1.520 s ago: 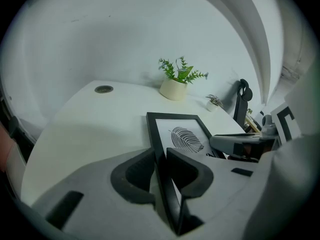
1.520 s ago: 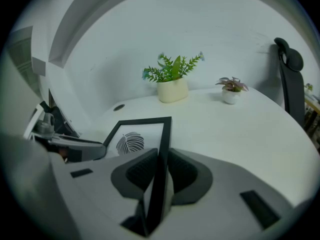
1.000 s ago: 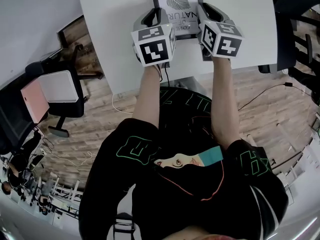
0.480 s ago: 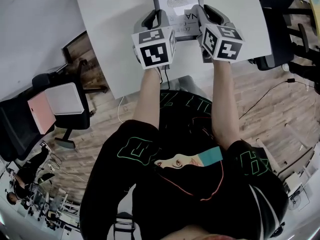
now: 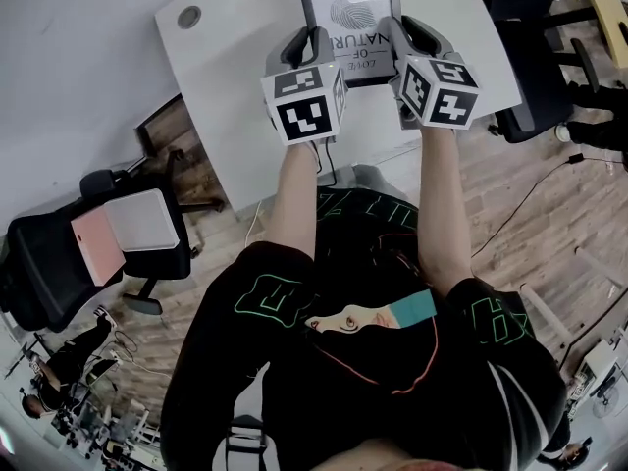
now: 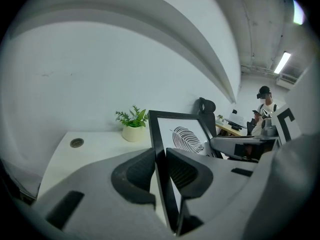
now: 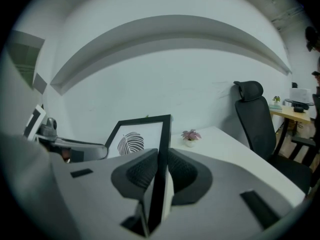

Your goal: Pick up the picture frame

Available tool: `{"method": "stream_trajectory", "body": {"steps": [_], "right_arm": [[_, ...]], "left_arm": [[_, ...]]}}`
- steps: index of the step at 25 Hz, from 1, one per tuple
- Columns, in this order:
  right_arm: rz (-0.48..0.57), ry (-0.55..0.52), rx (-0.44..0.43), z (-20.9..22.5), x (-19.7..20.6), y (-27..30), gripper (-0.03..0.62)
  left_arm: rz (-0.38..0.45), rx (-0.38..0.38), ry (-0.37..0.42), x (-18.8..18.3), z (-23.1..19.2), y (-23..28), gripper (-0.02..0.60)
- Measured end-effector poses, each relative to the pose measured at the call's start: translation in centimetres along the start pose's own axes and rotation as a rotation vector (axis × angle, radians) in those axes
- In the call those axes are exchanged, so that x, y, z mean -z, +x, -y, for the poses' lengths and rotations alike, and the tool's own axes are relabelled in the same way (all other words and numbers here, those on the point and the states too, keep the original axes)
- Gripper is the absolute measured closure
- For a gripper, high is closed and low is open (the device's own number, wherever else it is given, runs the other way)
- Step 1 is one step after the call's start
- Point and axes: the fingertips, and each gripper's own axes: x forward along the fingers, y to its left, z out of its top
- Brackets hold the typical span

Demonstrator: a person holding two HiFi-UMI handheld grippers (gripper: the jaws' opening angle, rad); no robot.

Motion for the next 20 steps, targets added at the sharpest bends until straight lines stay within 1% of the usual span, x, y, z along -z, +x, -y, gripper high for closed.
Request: {"method": "stream_trajectory", "body": {"steps": [11,20], "right_arm": [[0.15,-0.043,0.038,0.2,-5.0,-3.6,0.523],[0.301,-0.072,0.079,1.2,-10.1,-7.3,0.523]], "left_arm": [[0.137,0.053,0.064,-4.6,2.3,-1.9,0.508],[0.26,0.099,0.132,-9.7,5.5,-3.6,0.508]]}}
